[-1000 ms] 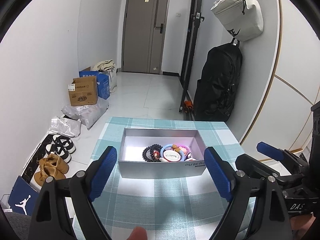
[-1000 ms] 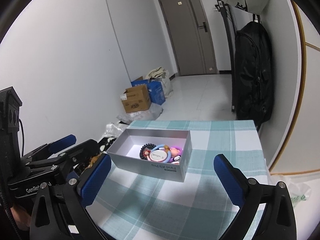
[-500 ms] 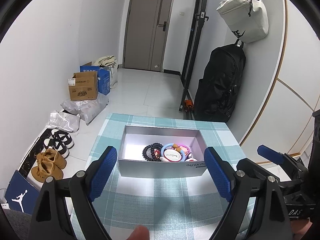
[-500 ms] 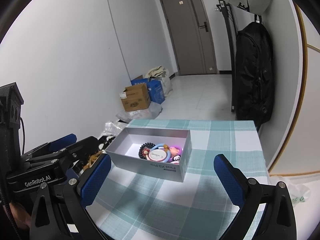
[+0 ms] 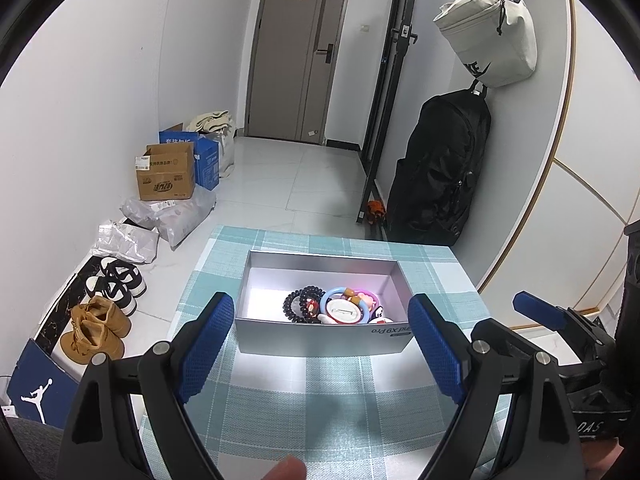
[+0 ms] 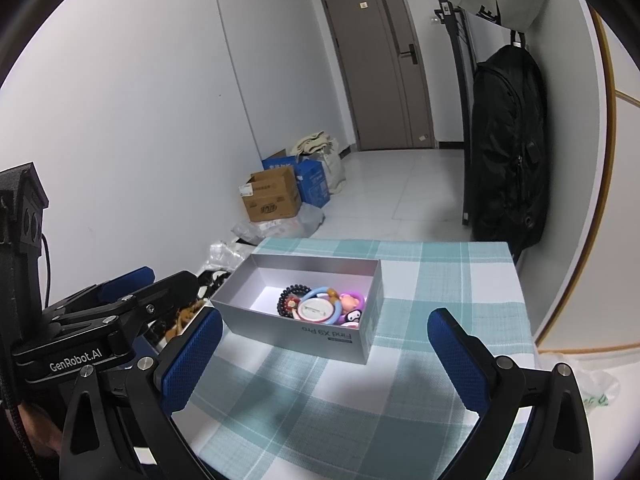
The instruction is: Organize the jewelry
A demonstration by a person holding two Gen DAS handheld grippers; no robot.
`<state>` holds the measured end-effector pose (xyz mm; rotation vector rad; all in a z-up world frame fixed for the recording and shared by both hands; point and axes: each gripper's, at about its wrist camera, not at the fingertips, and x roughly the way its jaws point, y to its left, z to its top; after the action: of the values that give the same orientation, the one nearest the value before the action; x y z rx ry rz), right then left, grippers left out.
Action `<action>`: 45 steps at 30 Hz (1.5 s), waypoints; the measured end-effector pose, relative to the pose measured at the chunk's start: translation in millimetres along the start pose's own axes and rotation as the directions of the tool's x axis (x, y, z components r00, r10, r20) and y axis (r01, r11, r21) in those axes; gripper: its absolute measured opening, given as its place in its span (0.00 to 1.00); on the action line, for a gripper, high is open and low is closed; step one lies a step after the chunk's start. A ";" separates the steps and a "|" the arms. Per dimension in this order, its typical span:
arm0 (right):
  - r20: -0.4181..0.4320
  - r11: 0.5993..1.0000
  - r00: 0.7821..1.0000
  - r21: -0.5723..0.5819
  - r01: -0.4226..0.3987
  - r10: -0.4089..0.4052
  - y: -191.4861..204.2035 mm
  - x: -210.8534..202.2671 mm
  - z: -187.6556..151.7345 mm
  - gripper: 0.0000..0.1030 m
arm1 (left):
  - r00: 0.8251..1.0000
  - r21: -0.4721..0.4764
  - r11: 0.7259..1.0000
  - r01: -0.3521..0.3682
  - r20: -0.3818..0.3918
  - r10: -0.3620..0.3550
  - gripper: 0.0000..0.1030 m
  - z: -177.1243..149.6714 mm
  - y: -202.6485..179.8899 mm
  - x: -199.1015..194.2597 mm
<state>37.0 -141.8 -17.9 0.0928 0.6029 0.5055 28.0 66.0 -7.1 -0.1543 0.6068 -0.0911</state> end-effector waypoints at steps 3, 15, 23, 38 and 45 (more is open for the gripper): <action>0.000 1.000 1.000 -0.004 -0.001 0.001 1.0 -0.7 0.6 1.00 | 1.000 0.004 1.000 0.000 -0.001 0.000 0.83 -0.1 -0.8 0.4; 0.008 1.000 1.000 -0.009 0.000 0.000 1.8 -1.9 2.1 1.00 | 1.000 0.004 1.000 0.005 -0.001 -0.005 0.83 -0.7 -1.8 0.8; 0.013 1.000 1.000 -0.011 0.000 0.000 1.9 -1.9 3.1 1.00 | 1.000 0.005 1.000 0.003 -0.004 -0.003 0.83 -0.5 -2.2 1.3; 0.014 1.000 1.000 -0.009 -0.002 0.002 3.4 -2.6 4.0 1.00 | 1.000 0.006 1.000 0.003 -0.007 -0.003 0.83 -0.9 -4.2 2.5; 0.014 1.000 1.000 -0.008 -0.003 0.003 3.7 -2.2 4.2 1.00 | 1.000 0.004 1.000 0.004 -0.009 -0.004 0.83 -1.6 -5.5 3.4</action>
<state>36.2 -139.3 -12.4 0.0899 0.5871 0.5093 29.7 59.9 -9.3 -0.1511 0.6153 -0.0973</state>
